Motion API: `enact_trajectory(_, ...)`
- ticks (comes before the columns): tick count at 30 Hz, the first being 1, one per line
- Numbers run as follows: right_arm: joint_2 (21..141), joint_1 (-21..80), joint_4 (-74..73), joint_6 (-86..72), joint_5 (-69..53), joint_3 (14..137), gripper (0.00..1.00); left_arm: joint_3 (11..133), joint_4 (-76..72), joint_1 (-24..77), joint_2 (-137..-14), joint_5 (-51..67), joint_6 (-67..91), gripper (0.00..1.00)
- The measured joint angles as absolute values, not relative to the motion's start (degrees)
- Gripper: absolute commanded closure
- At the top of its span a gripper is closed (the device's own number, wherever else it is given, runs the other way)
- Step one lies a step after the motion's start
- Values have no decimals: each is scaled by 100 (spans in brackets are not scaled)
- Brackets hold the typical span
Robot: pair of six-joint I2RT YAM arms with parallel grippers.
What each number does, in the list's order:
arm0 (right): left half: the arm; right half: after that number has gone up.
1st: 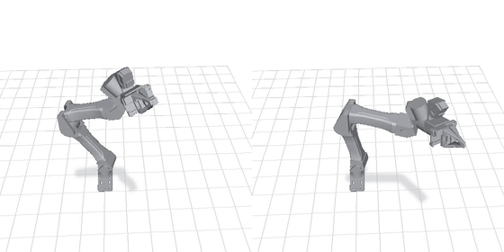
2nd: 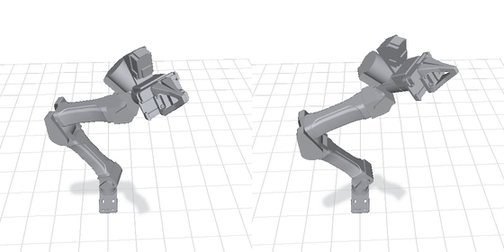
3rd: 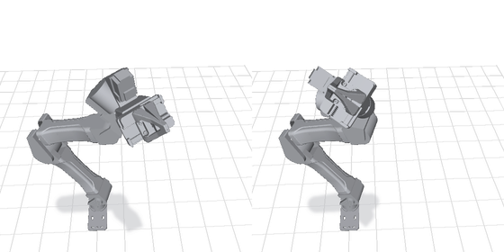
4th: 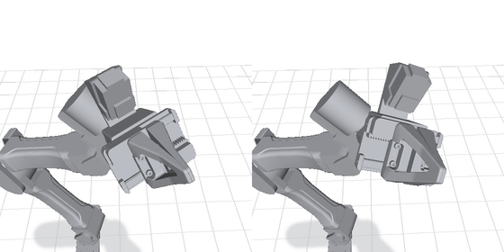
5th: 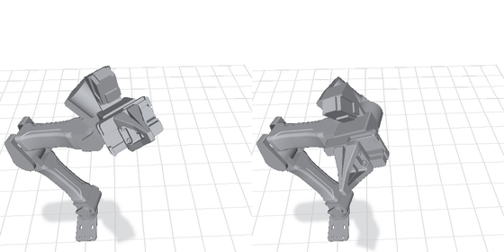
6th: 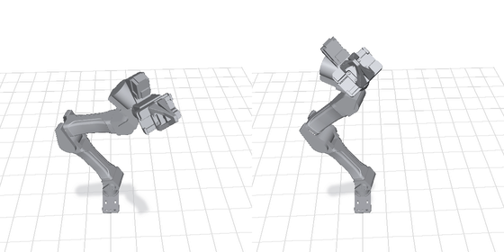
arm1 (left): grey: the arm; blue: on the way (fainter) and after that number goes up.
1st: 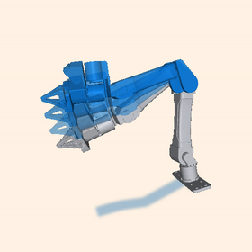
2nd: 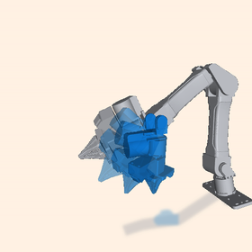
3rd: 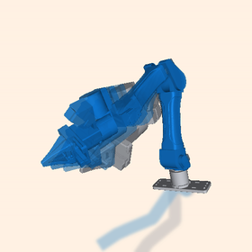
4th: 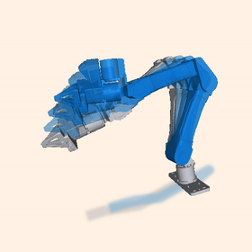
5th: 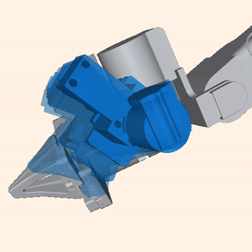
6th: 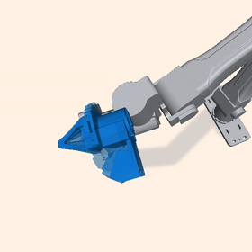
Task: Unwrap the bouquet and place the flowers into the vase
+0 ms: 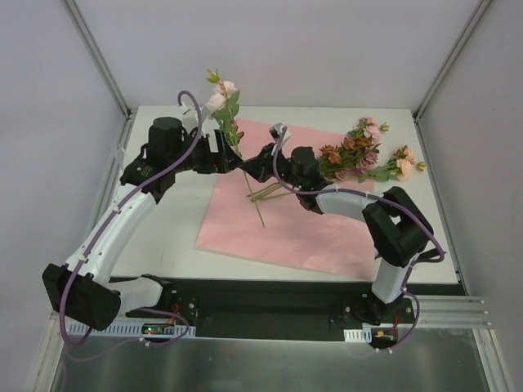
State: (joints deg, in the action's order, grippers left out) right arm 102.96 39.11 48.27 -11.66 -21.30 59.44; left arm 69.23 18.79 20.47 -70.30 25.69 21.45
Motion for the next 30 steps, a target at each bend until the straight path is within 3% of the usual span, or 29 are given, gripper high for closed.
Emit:
enact_trajectory(7,10298,4128,5148,-1197,-2303,5948,99,6766,1872,1712,-6123,1643,2921,9)
enact_trajectory(12,10132,4265,5159,-1085,-2333,5872,99,6764,1872,1634,-5994,1623,3234,9)
enact_trajectory(18,9727,4486,5162,-840,-2375,5804,99,6768,1918,1603,-6252,1966,3422,15)
enact_trajectory(26,9487,4781,5050,-493,-2412,5749,99,6775,1999,1603,-6364,2102,3503,40)
enact_trajectory(30,9467,4890,4897,-318,-2410,5749,99,6779,1999,1603,-6357,1999,3479,48)
